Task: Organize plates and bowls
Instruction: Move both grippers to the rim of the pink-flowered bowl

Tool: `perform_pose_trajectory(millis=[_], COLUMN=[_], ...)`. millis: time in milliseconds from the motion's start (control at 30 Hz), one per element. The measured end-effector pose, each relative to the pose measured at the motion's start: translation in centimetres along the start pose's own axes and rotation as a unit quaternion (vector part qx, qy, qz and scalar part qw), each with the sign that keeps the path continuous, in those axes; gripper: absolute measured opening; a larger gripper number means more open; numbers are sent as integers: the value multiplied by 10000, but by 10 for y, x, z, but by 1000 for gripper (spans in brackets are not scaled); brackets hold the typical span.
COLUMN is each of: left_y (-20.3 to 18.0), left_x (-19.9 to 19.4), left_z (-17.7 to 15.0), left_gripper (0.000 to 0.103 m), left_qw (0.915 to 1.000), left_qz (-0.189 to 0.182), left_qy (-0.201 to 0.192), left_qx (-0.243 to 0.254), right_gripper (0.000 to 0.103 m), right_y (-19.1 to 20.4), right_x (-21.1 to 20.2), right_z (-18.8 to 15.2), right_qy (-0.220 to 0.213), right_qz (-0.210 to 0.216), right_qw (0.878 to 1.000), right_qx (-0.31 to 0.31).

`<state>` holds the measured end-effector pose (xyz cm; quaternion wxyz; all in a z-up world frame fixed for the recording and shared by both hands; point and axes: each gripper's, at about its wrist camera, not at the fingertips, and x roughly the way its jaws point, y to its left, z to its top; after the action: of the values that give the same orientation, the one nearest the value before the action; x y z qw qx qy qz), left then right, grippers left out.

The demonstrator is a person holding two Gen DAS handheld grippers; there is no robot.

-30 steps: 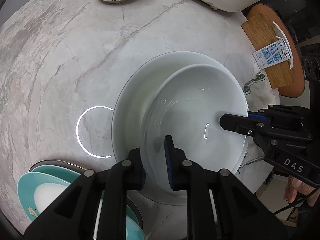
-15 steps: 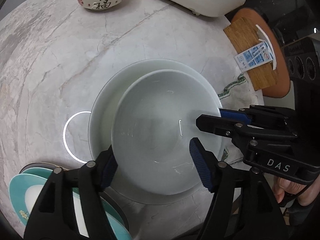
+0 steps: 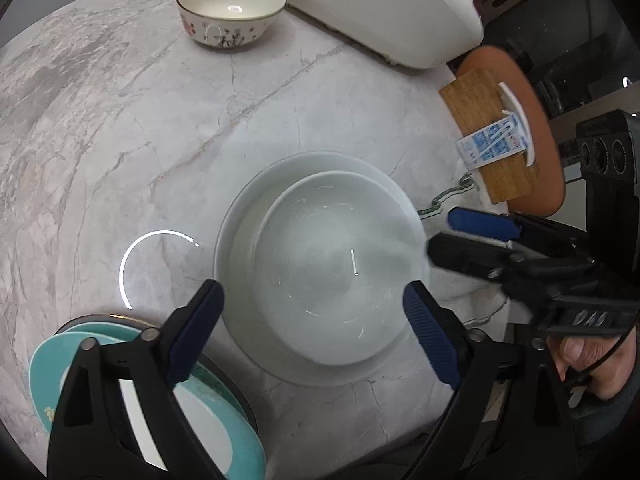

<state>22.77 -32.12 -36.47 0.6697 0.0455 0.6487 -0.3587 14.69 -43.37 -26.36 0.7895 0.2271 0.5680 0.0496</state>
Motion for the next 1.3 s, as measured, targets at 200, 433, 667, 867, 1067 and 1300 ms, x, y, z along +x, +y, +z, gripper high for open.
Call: perform_pose_trajectory(millis=[200,433,667,867,1067,1300], left_y=[33,95,137,149,150,154], left_x=[-64,-107,-83,-53,-25,-4], left_z=[25,101,170,198,225,256], left_gripper=[103,103,103,102,102,102], left_qw=[9943,9879,9955,9966,9975,9969], left_qz=[-641,-755,181,-129,474,453], left_qy=[-707,-1164,-723,-613,-501,-348], left_qx=[-483,-690,-582,-535,119,536], right_gripper=[101,103,102,97,97,102], right_y=[-5,-3,-4,-18,-24,-24], right_x=[-73,-76,-27,9,45,71], right_z=[21,63,104,117,120,121], right_qy=[-1463,-1930,-1554,-1455,-1559,-1446], right_qz=[1204,1632,1158,984,1208,1143], right_qw=[9815,9630,9718,9665,9515,9461], right_qx=[263,934,1343,1873,2360,2664])
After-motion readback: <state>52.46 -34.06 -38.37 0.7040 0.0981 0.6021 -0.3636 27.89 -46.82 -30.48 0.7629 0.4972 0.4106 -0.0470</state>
